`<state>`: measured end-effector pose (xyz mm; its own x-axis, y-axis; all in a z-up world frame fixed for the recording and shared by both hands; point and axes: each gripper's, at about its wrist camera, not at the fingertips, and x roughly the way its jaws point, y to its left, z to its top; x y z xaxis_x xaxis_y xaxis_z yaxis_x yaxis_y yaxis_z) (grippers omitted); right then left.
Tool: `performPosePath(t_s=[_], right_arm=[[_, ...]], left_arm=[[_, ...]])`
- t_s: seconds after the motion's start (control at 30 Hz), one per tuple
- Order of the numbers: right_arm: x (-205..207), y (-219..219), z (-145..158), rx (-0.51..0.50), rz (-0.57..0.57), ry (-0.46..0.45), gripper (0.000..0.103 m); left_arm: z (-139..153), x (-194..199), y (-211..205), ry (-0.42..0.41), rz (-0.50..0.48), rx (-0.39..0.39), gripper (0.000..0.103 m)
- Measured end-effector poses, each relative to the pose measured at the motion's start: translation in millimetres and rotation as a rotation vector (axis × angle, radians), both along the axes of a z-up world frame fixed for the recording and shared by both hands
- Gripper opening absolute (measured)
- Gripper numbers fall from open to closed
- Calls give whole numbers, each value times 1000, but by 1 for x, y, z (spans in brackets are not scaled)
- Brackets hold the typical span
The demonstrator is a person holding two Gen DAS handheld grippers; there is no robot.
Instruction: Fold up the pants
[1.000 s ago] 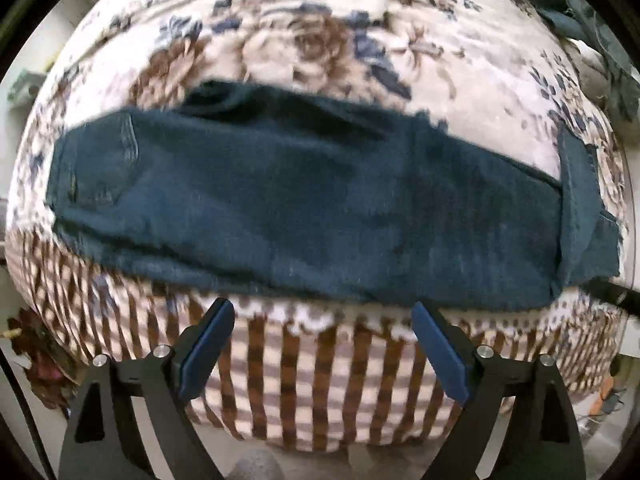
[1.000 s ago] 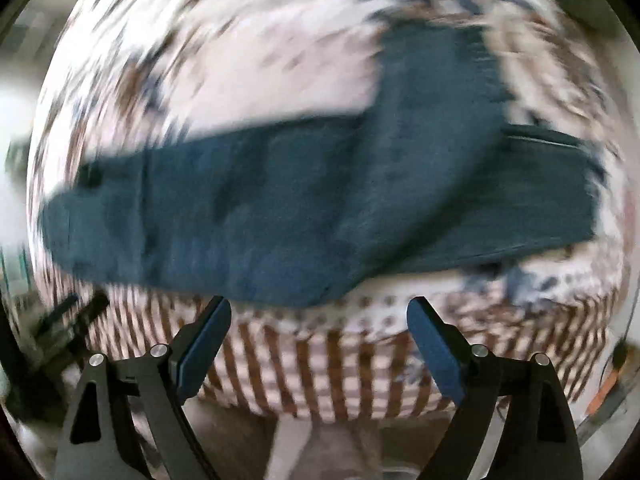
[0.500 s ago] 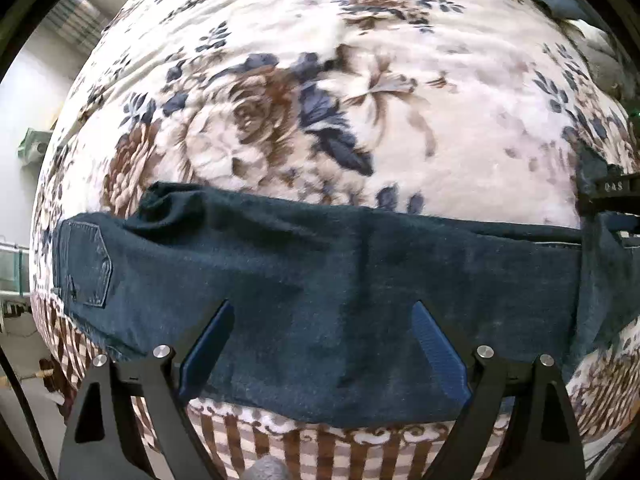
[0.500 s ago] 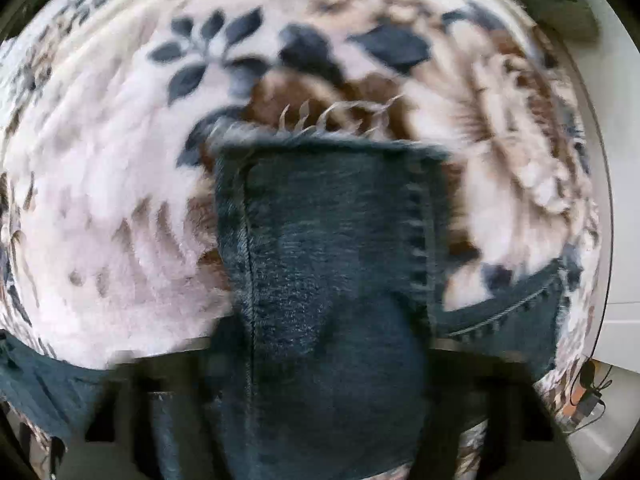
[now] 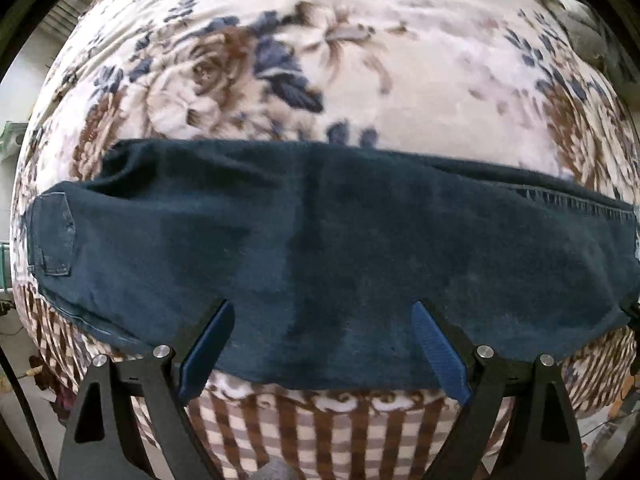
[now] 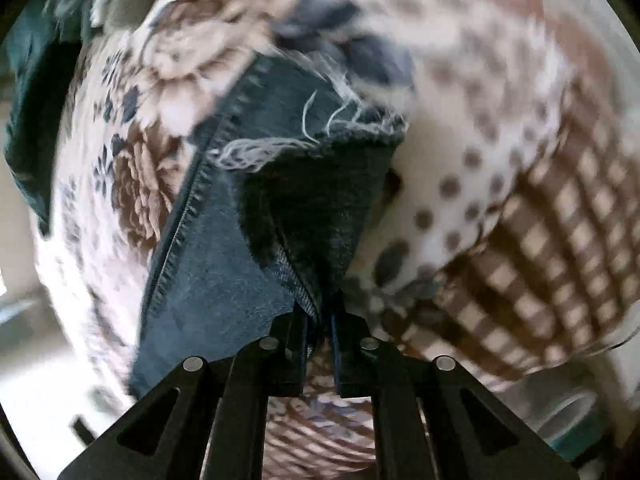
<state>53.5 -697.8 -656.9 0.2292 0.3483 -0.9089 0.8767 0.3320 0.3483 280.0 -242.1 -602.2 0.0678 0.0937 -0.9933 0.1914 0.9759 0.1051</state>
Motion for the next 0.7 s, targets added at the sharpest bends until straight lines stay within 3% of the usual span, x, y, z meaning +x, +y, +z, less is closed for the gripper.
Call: performPosePath(t_s=[0.03, 0.1, 0.17, 0.27, 0.33, 0.4, 0.5, 0.7], right_arm=[[-4, -5, -5, 37, -30, -25, 25], [0, -2, -10, 81, -81, -95, 55], [-10, -9, -7, 76, -137, -131, 59], [-24, -18, -16, 97, -222, -41, 59], [-31, -22, -17, 83, -232, -27, 55], [-36, -26, -12, 27, -205, -16, 4], [-32, -29, 12, -66, -119, -20, 3], [1, -19, 125, -212, 32, -363, 3]], left_arm=[[0, -1, -2, -3, -4, -2, 91], [-2, -5, -5, -10, -13, 2, 91], [-4, -8, -8, -3, -13, -3, 91], [-5, -11, -12, 3, -12, -3, 91], [-3, -13, -13, -1, -8, -10, 91], [-1, -14, -14, -4, -7, -15, 91], [3, -13, -15, -11, -1, -21, 91], [14, -10, -1, -39, 29, -27, 91]])
